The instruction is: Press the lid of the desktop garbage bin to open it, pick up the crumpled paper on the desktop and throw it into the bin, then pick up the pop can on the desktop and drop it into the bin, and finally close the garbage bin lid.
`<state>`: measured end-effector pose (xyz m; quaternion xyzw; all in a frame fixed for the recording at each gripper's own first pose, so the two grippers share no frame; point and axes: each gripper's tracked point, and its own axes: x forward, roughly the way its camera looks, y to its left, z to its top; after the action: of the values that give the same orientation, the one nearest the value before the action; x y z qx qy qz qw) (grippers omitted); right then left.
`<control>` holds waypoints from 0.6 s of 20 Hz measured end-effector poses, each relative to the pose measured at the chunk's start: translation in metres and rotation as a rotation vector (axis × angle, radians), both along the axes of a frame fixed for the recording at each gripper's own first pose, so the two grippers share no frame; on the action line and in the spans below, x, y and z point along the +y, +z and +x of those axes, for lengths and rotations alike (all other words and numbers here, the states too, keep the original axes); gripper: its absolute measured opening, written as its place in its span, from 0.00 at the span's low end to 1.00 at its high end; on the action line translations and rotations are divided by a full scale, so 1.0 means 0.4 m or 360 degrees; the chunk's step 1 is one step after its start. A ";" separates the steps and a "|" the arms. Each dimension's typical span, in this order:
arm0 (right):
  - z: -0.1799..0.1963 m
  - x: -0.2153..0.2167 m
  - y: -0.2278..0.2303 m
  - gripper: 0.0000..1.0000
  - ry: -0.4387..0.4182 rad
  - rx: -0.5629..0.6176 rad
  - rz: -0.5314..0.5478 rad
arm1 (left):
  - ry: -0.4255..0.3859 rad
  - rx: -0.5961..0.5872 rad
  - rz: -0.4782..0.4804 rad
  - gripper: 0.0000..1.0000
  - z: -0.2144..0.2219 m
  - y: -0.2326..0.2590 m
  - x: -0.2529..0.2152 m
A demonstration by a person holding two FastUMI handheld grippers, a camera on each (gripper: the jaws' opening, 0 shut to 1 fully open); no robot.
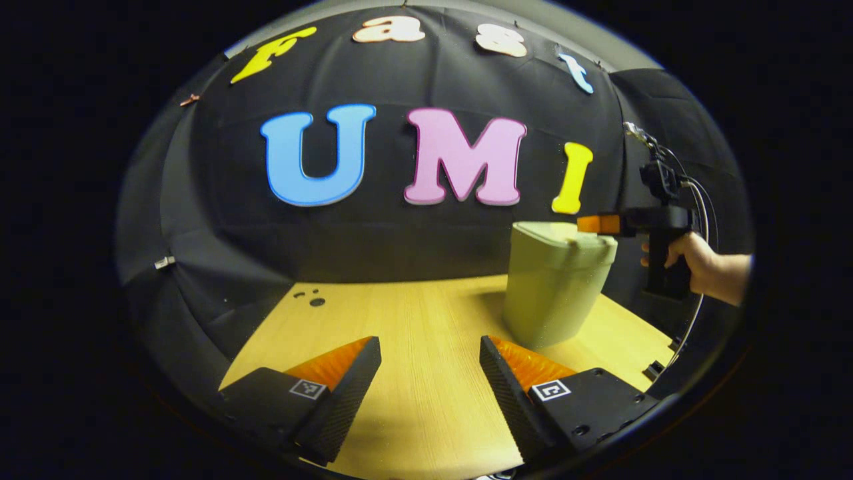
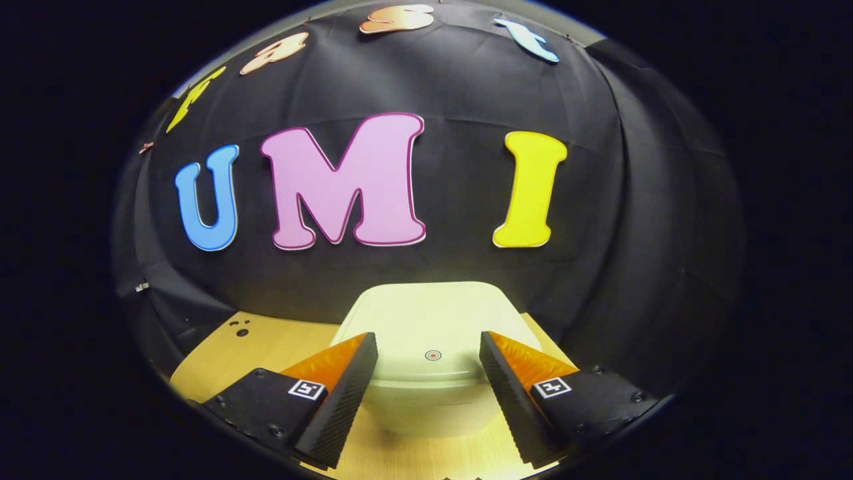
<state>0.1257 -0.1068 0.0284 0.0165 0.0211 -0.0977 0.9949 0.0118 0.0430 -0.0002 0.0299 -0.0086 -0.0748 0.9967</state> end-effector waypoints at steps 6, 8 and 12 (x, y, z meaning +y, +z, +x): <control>-0.142 0.099 0.075 0.97 0.0106 -0.0202 -0.0123 | 0.0076 -0.0166 -0.0092 0.96 -0.052 0.102 0.004; -0.191 0.150 0.083 0.97 0.0137 -0.0254 -0.0114 | 0.0134 -0.0158 -0.0080 0.95 -0.064 0.089 0.014; -0.260 0.248 0.054 0.97 0.0223 -0.0237 -0.0050 | 0.0236 -0.0183 -0.0102 0.96 -0.091 0.081 0.034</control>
<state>0.0216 -0.0075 0.0501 0.0065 -0.0532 -0.0268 0.9982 -0.0246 0.0565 0.0322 0.0027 -0.0659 0.0012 0.9978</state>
